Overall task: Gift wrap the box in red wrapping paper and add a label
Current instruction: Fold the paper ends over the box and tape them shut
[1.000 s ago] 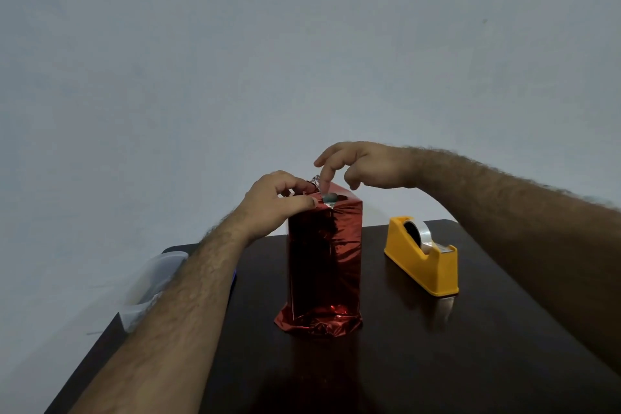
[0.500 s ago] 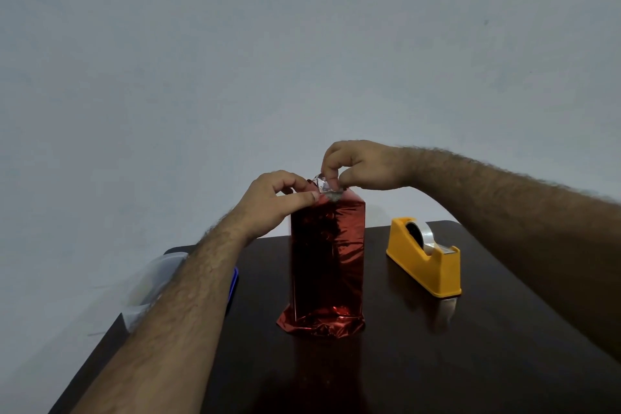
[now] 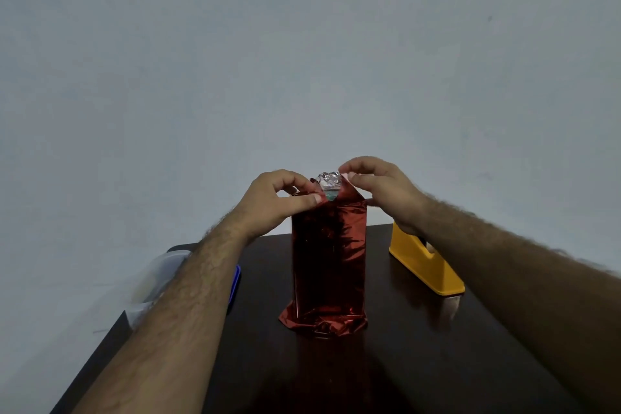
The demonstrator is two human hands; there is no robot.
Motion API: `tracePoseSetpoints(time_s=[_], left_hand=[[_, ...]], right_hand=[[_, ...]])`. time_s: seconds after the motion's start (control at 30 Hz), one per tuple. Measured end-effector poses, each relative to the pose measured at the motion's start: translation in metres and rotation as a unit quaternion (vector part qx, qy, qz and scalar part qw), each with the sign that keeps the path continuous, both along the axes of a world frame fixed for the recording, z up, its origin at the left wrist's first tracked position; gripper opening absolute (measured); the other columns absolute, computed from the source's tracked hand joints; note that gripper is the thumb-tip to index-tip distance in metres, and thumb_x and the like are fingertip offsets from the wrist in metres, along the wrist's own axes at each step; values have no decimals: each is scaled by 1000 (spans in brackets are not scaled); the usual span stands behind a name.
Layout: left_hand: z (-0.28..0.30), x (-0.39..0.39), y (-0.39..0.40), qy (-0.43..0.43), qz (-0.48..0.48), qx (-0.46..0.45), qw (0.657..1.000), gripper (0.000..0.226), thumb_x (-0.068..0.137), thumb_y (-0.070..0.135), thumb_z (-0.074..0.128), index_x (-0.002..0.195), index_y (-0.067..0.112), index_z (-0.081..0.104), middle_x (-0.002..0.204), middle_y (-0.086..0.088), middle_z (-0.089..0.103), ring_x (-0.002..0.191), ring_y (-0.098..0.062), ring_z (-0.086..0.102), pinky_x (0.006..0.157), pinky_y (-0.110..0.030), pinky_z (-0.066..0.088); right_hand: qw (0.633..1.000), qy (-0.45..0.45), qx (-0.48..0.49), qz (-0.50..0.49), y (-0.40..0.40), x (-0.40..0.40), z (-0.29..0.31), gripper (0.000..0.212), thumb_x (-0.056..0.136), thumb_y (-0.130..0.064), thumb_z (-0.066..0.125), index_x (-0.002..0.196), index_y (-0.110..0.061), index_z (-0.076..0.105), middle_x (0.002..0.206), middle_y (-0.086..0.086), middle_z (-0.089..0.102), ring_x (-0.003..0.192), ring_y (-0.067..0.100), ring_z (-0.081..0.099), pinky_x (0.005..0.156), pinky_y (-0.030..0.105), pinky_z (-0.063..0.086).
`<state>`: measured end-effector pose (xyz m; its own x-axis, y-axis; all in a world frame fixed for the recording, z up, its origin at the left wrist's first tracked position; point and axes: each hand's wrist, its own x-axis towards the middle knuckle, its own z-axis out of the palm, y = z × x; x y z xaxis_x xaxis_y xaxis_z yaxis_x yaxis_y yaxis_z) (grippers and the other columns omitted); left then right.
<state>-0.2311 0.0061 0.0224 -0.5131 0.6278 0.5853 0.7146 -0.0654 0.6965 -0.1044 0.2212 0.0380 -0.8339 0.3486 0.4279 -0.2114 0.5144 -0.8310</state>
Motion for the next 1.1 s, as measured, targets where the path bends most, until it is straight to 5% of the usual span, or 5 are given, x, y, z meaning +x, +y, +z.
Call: tracePoseSetpoints(time_s=[0.13,0.3,0.73,0.97,1.1], left_hand=[[0,0,0,3,-2,0,1000,24,80,47,86,99,32,85,107,9,77,106,-9,67,104,-36,52],[1,-1,0,2,8,-8,1000,14,87,38,88,99,31,85,108,8,76,108,-10,66,104,-37,52],[1,6,2,-13,9,13,1000,14,85,32,90,98,31,85,103,12,79,104,-6,66,91,-20,44],[0,7,4,-1,15,11,1000,10,86,31,90,94,27,86,98,15,76,98,-2,66,90,-23,48],[0,6,5,-9,17,11,1000,11,85,32,90,93,27,87,99,15,77,102,-7,67,96,-28,50]], right_hand=[[992,-4,74,102,-15,7,25,32,105,-25,54,121,-41,76,144,-17,58,139,3,46,110,38,39],[958,-58,268,79,-31,7,65,41,94,-46,52,78,-22,81,130,-12,59,127,2,53,108,30,39],[973,129,60,-182,22,23,-6,31,106,-43,54,109,-24,78,127,-7,65,124,10,57,106,33,44],[886,-211,72,-406,100,66,-70,26,91,-29,67,98,-5,71,105,17,71,93,34,64,77,39,55],[889,-254,-8,-380,112,78,-77,20,97,-15,68,89,2,61,96,20,60,85,29,54,69,37,42]])
